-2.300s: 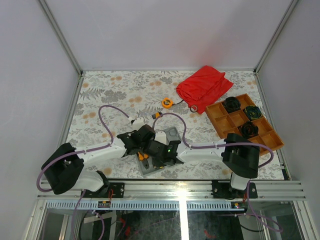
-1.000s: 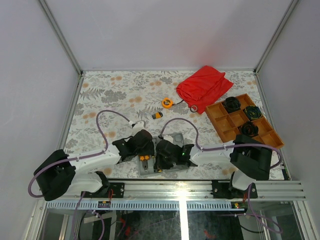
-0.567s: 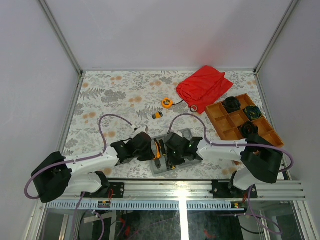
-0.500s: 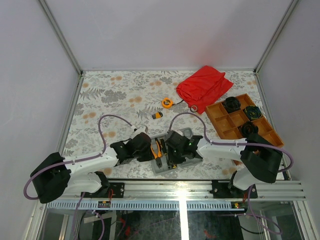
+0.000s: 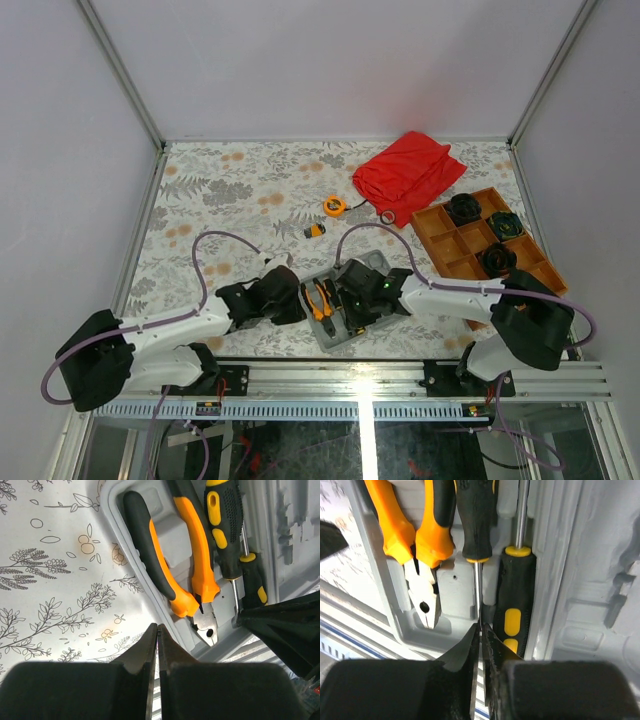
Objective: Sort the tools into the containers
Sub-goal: Adjust the screwdriver in the storage box.
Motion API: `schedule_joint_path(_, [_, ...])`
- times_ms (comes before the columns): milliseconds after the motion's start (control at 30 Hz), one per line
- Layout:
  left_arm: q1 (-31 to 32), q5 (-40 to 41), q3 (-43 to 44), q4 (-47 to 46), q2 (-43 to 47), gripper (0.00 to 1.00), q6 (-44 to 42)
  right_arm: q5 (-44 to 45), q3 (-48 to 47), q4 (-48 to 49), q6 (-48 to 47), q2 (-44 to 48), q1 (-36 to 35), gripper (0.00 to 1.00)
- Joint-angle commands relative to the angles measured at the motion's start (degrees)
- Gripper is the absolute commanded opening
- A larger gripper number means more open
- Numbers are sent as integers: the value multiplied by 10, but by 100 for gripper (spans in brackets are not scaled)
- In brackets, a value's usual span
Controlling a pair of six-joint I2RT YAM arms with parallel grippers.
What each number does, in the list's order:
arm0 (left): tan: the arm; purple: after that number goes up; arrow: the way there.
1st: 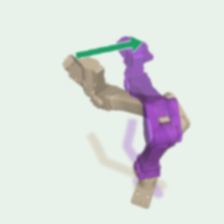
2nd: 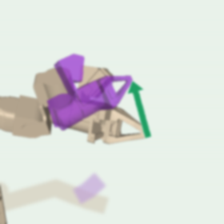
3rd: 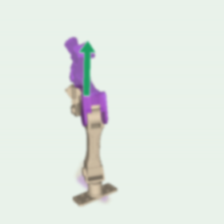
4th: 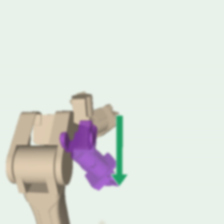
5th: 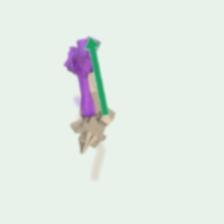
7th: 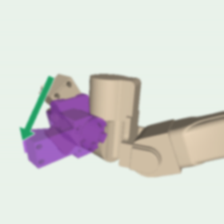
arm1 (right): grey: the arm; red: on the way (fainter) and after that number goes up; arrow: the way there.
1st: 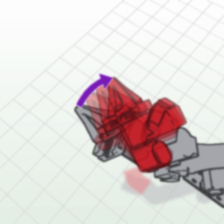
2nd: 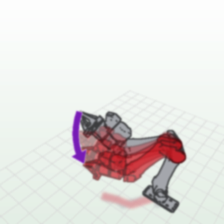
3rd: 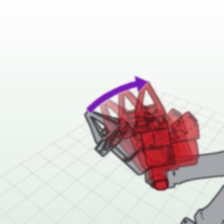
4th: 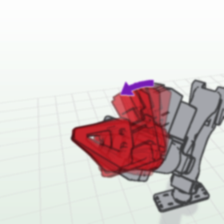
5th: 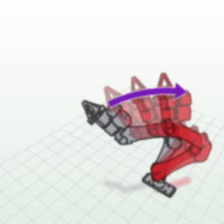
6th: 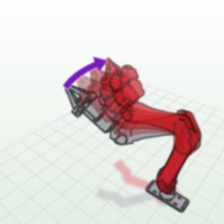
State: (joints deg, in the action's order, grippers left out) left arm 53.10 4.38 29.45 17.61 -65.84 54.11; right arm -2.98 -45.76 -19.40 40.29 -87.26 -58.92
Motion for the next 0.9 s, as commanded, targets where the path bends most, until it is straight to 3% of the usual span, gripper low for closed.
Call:
schedule_joint_path(0, [2, 8, 7, 5, 25, 0, -13, -39, 29, -14, -49, 46, 4, 14])
schedule_joint_path(167, [2, 24, 11, 10, 69, 0, -24, -50, 50, 38, -42, 130, 4, 25])
schedule_joint_path(367, [-6, 46, 10, 29, 117, 0, -38, 139, 68, -17, 15, 241, 5, 32])
schedule_joint_path(467, [-14, 43, 6, 34, 123, 0, -41, 212, 70, -59, 43, 261, 22, 40])
schedule_joint_path(867, [-19, 40, -4, 46, 146, 7, -31, -1, 78, 125, -64, 152, 122, 41])
